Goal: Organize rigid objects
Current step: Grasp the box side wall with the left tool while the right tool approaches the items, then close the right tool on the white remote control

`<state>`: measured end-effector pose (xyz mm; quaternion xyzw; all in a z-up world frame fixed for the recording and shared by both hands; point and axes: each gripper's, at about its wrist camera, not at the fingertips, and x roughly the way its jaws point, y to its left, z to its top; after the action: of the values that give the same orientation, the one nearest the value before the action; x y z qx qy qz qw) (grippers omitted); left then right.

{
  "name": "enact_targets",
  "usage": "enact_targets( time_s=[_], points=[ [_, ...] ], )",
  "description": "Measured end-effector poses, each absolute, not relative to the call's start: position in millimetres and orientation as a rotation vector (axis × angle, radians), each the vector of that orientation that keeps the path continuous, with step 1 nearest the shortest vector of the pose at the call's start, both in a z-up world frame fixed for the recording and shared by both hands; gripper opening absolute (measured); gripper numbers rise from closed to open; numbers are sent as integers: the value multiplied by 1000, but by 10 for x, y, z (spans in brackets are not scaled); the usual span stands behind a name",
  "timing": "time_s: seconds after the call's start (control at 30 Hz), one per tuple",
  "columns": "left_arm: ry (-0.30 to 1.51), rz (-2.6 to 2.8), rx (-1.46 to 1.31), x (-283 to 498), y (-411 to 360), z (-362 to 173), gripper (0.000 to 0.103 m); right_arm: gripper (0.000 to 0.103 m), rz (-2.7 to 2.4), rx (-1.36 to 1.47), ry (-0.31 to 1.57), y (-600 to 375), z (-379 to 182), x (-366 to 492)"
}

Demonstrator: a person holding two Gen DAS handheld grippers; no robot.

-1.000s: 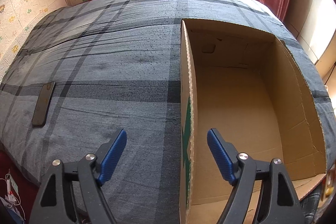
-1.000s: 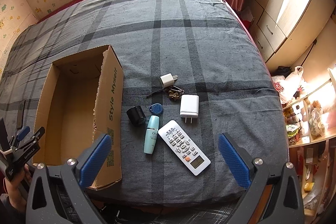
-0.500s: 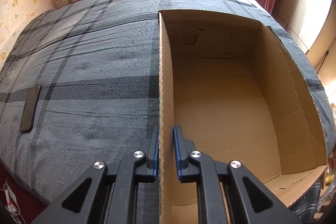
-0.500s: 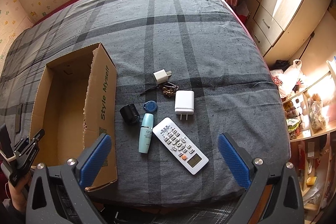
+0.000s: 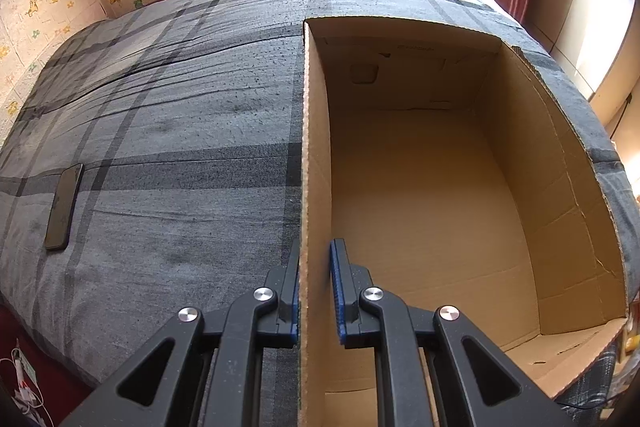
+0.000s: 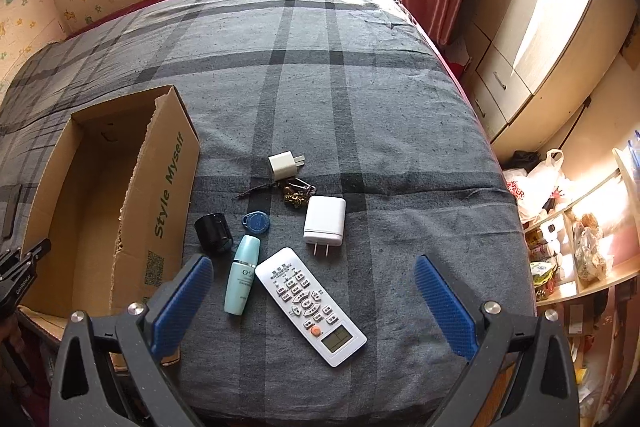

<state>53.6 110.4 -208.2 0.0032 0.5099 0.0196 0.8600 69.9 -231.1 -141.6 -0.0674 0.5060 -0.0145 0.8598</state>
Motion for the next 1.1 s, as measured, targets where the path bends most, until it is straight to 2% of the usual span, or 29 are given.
enact_targets(
  time_s=[0.1,0.47,0.8,1.1],
  points=[
    [1092,42,-18,537,1112,-2114,13,103,-13,-220,1085,-2294,-1588,718],
    [1094,45,-23,502,1114,-2166,13,103,117,-96,1214,-2480,-2179,775],
    [1089,49,-32,496,1134,-2181,13,102,182,-158,1287,-2458,-2488,912],
    [1086,51,-33,491,1138,-2181,13,85,220,-162,1375,-2424,-2811,982]
  ],
)
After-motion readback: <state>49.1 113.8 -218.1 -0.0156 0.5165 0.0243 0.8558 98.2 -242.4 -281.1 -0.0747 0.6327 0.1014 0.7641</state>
